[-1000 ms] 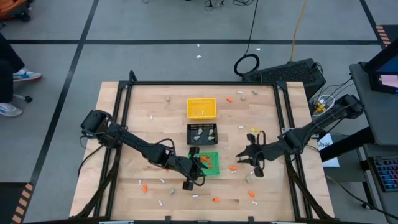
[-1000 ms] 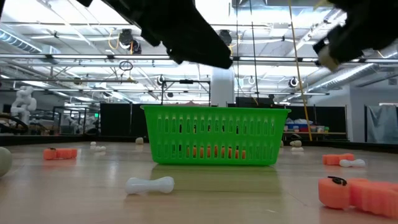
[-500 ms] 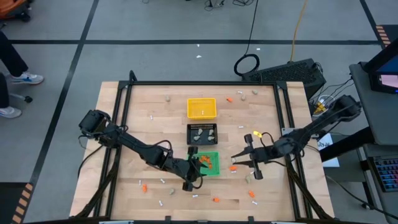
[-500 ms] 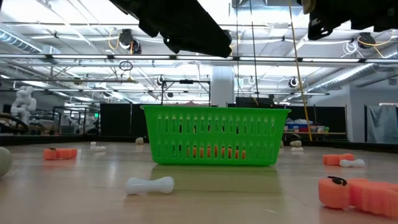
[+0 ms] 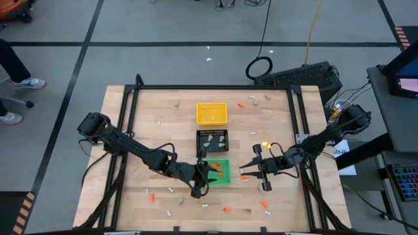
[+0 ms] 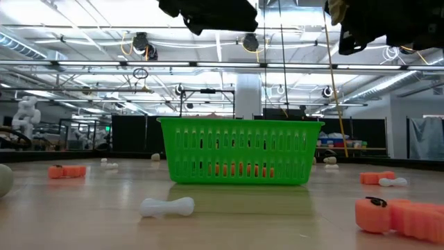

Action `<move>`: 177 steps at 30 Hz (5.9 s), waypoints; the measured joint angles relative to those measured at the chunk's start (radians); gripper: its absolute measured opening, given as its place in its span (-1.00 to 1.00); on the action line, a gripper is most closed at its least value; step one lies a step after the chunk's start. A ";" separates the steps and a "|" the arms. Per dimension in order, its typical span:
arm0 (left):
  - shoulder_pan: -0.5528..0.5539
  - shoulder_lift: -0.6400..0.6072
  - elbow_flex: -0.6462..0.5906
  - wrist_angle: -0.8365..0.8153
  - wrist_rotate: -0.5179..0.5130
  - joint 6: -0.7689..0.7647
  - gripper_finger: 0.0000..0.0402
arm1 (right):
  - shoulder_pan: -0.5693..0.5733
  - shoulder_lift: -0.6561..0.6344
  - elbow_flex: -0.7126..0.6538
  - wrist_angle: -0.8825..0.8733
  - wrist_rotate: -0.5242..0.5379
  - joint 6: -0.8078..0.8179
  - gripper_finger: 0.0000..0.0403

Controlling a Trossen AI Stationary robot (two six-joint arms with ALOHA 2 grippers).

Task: Sort Halloween decoration
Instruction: Put the gray skull toy into the black basket, then put the white bone toy into the yellow basket

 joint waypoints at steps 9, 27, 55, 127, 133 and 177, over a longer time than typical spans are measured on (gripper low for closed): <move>-0.004 0.002 0.000 -0.004 -0.003 -0.007 -0.28 | -0.014 0.095 0.000 0.128 0.000 0.007 -0.71; -0.009 0.002 0.000 -0.005 -0.003 -0.008 -0.28 | -0.014 0.101 0.000 0.115 0.001 -0.352 -0.71; -0.016 0.002 0.000 -0.011 -0.003 -0.009 -0.28 | -0.016 0.101 0.000 0.061 0.008 -0.532 -0.71; -0.058 -0.008 0.000 -0.282 -0.158 -0.132 -0.28 | -0.533 0.320 0.637 -1.246 -0.158 0.428 -0.70; -0.061 -0.008 0.000 -0.282 -0.163 -0.132 -0.28 | -0.533 0.330 0.637 -1.234 -0.157 0.421 -0.55; -0.032 -0.008 0.000 -0.283 -0.268 0.003 -0.28 | -0.484 -0.106 0.510 -1.863 0.024 0.284 -0.18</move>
